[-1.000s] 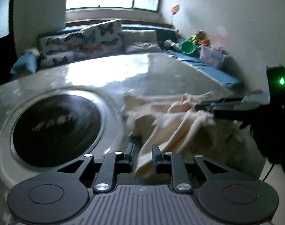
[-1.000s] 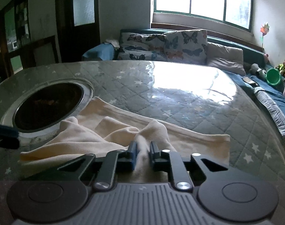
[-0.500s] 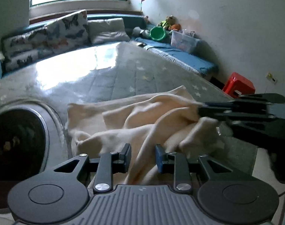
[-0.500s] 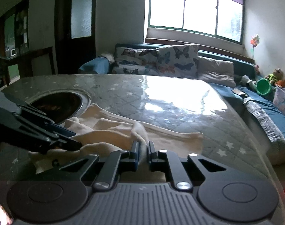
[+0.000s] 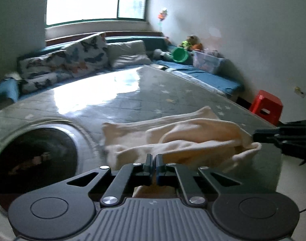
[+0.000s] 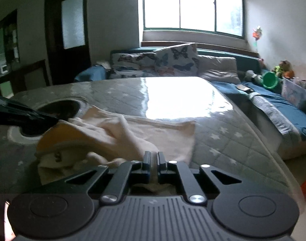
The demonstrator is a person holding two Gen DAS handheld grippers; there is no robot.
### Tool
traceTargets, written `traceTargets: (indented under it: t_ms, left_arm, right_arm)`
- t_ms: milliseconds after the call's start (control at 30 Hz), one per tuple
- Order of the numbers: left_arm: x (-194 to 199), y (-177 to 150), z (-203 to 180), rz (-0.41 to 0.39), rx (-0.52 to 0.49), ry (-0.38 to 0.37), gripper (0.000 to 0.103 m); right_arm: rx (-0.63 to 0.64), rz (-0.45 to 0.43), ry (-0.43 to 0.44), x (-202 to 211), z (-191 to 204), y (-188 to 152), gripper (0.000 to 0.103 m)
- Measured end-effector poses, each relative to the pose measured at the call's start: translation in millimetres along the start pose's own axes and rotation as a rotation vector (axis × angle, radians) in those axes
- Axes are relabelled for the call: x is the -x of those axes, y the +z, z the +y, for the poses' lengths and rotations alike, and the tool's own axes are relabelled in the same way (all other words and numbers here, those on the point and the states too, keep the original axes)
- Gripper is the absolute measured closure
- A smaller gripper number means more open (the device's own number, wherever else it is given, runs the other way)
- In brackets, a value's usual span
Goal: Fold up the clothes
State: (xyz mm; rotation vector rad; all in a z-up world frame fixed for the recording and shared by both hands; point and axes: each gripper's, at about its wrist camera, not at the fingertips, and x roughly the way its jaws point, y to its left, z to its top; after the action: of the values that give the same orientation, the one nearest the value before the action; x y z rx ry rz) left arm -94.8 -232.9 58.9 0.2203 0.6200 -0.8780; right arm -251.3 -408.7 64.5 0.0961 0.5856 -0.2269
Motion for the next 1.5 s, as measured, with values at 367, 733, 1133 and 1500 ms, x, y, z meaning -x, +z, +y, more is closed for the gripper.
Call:
traceTargets:
  t_ms: [367,733,1133,1500]
  left_arm:
    - [9,-4,-8,-0.010,-0.069,-0.064,0.071]
    - [-34,-3,-30,0.056,-0.113,-0.095,0.093]
    - [-7,4,5,-0.039,0.009,0.023,0.100]
    - [34,-9,70,-0.053,0.150,0.198,0.100]
  right_arm:
    - [0.046,-0.026,0.098,-20,15,34,0.073]
    - [0.104,0.100,0.099,-82,36,47,0.092]
    - [0.085,-0.032,-0.087,-38,3,38,0.099]
    - [-0.028,0.013,-0.271,-6,-51,-8,0.099]
